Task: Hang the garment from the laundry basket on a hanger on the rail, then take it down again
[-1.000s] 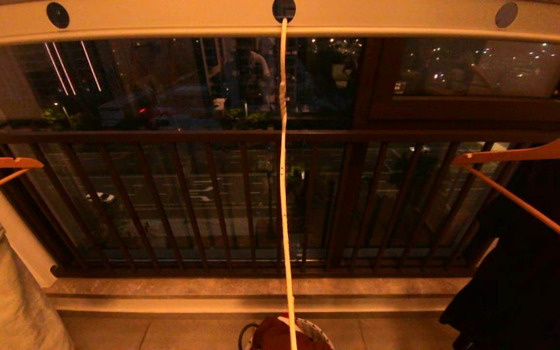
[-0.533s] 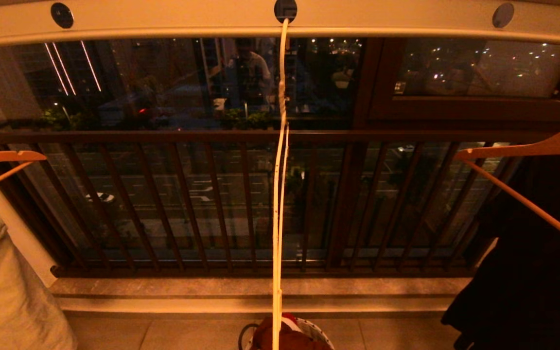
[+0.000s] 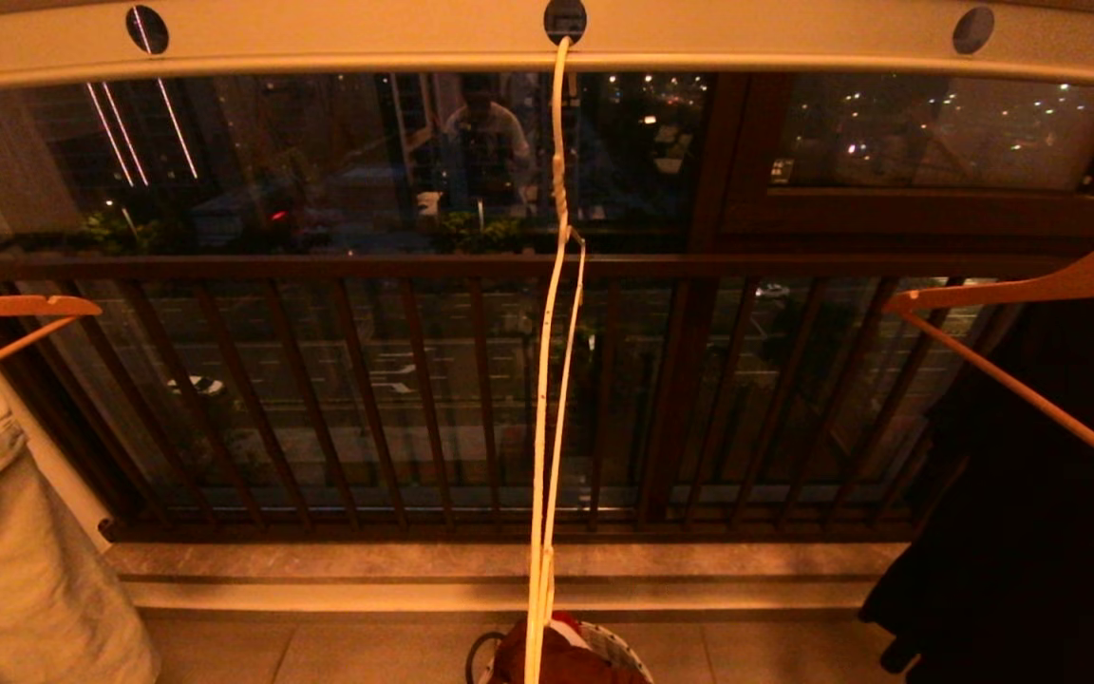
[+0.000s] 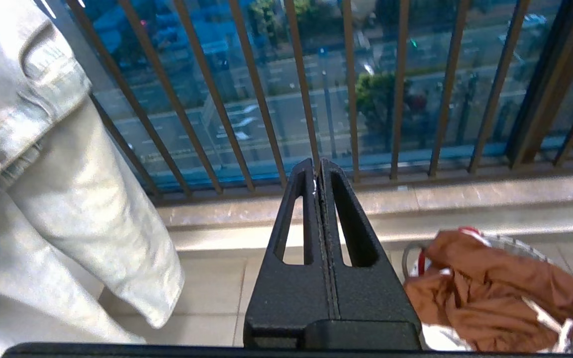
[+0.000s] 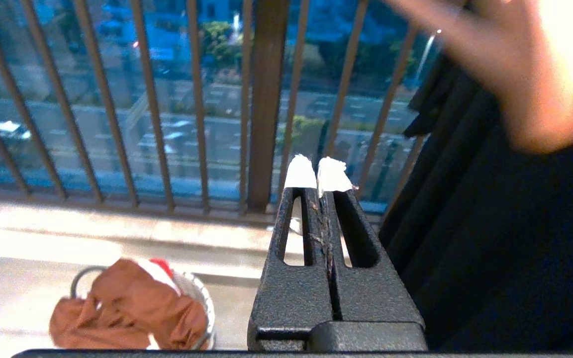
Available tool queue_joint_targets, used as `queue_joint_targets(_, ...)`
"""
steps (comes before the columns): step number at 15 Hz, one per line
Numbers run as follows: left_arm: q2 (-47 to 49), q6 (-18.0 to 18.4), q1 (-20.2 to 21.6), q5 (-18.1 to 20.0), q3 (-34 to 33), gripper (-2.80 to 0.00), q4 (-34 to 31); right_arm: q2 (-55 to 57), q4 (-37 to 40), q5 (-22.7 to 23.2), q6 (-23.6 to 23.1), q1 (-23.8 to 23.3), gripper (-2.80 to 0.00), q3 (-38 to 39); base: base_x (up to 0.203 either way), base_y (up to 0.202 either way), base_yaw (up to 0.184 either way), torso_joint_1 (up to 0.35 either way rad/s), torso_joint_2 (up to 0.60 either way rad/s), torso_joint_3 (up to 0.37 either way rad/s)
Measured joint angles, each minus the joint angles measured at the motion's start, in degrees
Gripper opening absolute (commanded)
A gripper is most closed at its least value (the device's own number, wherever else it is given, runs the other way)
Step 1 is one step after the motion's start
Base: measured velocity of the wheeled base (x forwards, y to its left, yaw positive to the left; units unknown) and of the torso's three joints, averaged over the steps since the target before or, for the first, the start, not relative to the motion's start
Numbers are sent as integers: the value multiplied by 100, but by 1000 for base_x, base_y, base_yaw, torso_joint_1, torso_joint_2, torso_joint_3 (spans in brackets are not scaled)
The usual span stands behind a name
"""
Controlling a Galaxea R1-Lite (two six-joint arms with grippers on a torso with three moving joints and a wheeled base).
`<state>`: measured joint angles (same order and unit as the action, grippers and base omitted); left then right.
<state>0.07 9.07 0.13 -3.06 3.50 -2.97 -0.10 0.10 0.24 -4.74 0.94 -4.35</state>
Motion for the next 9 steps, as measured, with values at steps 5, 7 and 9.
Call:
queue_joint_targets(5, 0, -25, 0, 240, -39, -280, -7, 0, -28, 184, -68, 0, -280, 311, 0, 0, 0, 0, 0, 0)
queue_joint_targets(7, -2, -27, -4, 330, -119, -280, -9, 0, 22, 174, -99, 0, -280, 387, 0, 0, 0, 0, 0, 0)
queue_joint_targets(9, -2, -106, -4, 452, -183, -280, -5, 2, 54, 158, -2, 0, -280, 406, 0, 0, 0, 0, 0, 0)
